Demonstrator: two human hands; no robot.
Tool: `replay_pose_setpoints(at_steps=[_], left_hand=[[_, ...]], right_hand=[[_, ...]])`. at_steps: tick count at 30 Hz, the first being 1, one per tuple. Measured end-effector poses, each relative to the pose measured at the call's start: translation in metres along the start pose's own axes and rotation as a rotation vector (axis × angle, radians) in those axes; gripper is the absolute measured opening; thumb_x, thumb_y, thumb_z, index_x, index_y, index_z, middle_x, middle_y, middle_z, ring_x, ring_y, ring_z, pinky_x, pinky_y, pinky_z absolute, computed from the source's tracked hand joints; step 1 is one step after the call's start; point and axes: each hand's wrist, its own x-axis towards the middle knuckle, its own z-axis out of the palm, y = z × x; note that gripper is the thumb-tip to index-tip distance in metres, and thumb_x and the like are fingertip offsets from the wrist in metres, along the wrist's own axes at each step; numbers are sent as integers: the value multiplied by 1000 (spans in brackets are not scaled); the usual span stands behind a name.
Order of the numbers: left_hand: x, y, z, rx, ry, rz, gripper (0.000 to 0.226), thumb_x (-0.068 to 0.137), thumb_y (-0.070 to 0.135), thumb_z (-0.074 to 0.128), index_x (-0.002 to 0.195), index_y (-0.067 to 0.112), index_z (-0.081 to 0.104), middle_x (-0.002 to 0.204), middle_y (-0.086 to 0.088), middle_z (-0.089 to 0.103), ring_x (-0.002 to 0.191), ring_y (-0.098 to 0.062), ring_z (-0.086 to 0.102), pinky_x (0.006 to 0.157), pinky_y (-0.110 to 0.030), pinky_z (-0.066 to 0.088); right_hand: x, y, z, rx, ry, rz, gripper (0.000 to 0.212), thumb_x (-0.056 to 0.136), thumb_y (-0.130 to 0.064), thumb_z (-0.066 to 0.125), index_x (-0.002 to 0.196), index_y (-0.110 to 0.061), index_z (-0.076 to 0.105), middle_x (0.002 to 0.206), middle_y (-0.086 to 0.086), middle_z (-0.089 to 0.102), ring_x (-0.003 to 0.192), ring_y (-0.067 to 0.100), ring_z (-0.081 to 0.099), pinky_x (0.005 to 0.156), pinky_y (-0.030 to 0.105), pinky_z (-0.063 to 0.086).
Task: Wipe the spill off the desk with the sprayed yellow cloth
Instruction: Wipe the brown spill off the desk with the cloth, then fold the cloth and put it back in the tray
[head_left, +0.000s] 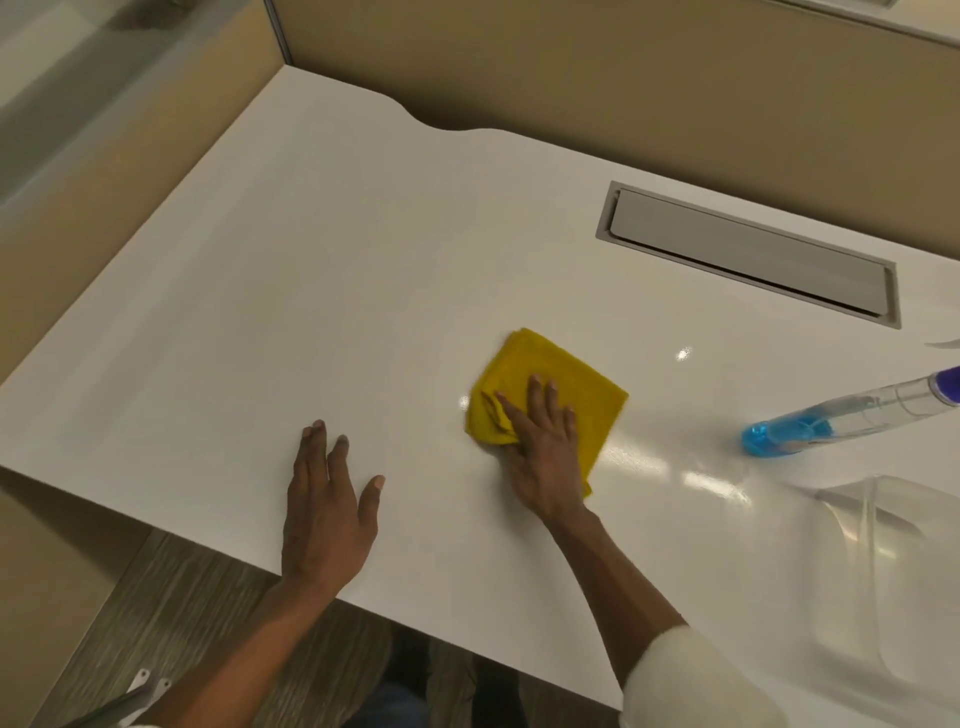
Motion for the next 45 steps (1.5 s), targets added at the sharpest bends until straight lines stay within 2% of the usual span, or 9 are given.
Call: replay_pose_setpoints(at_steps=[10, 15, 24, 27, 31, 35, 38, 41, 45], left_hand=[[5, -12, -8, 56, -49, 69, 74, 105, 41, 60, 165, 5, 36, 180, -16, 16, 168, -34, 16, 129, -55, 34], [8, -8, -14, 58, -92, 52, 76, 104, 41, 63, 165, 5, 35, 180, -16, 14, 168, -33, 15, 128, -54, 35], [14, 0, -29, 119, -216, 18, 82, 103, 50, 61, 166, 6, 29, 181, -17, 4, 170, -33, 3, 134, -49, 25], [8, 7, -32, 104, -202, 96, 75, 100, 48, 66, 158, 7, 43, 179, -19, 16, 169, -36, 10, 133, -52, 26], [3, 24, -38, -206, -216, 229, 58, 90, 46, 82, 137, 18, 63, 154, -4, 56, 148, -26, 48, 118, -45, 46], [7, 53, -62, -536, -476, 127, 68, 75, 65, 86, 130, 31, 66, 131, 15, 67, 124, -7, 63, 105, -31, 52], [18, 63, -81, -784, -777, 26, 98, 53, 88, 84, 130, 31, 67, 131, 10, 75, 123, -12, 71, 111, -41, 56], [23, 63, -91, -1003, -992, 9, 65, 81, 51, 85, 133, 14, 72, 131, -7, 79, 125, -29, 73, 109, -46, 58], [22, 57, -96, -1042, -913, 1, 52, 83, 25, 80, 133, 14, 72, 128, -8, 80, 120, -29, 77, 102, -49, 62]], right_hand=[[-6, -53, 34, -29, -200, -394, 60, 99, -32, 49, 157, -41, 36, 174, 2, 4, 161, 25, -9, 130, 55, 1], [-63, -35, 16, 59, -269, -413, 54, 101, -32, 38, 153, -42, 42, 174, -6, 5, 161, 16, -8, 130, 54, 4], [-139, 6, -25, 308, -14, -66, 57, 98, -9, 57, 143, -44, 54, 164, -12, 40, 158, 17, 26, 128, 48, 22], [-137, -13, -56, 530, 82, 297, 49, 101, -13, 62, 121, -57, 63, 130, -13, 70, 126, 17, 63, 100, 33, 48], [-130, -53, -94, 762, 178, 414, 37, 102, -21, 61, 106, -56, 70, 101, -19, 76, 94, 4, 71, 79, 29, 57], [-128, -87, -124, 1042, 116, 434, 32, 97, -20, 65, 108, -49, 72, 103, -15, 79, 93, 14, 77, 70, 26, 60], [-129, -93, -142, 1267, 72, 487, 31, 84, -27, 73, 113, -34, 70, 105, -5, 80, 92, 25, 78, 75, 41, 61], [-127, -88, -147, 1423, 37, 534, 42, 85, -30, 77, 125, -25, 67, 117, 4, 78, 104, 37, 75, 88, 53, 59], [-133, -77, -139, 1426, -59, 651, 42, 87, -33, 68, 128, -25, 63, 118, 3, 78, 108, 34, 74, 85, 49, 61]])
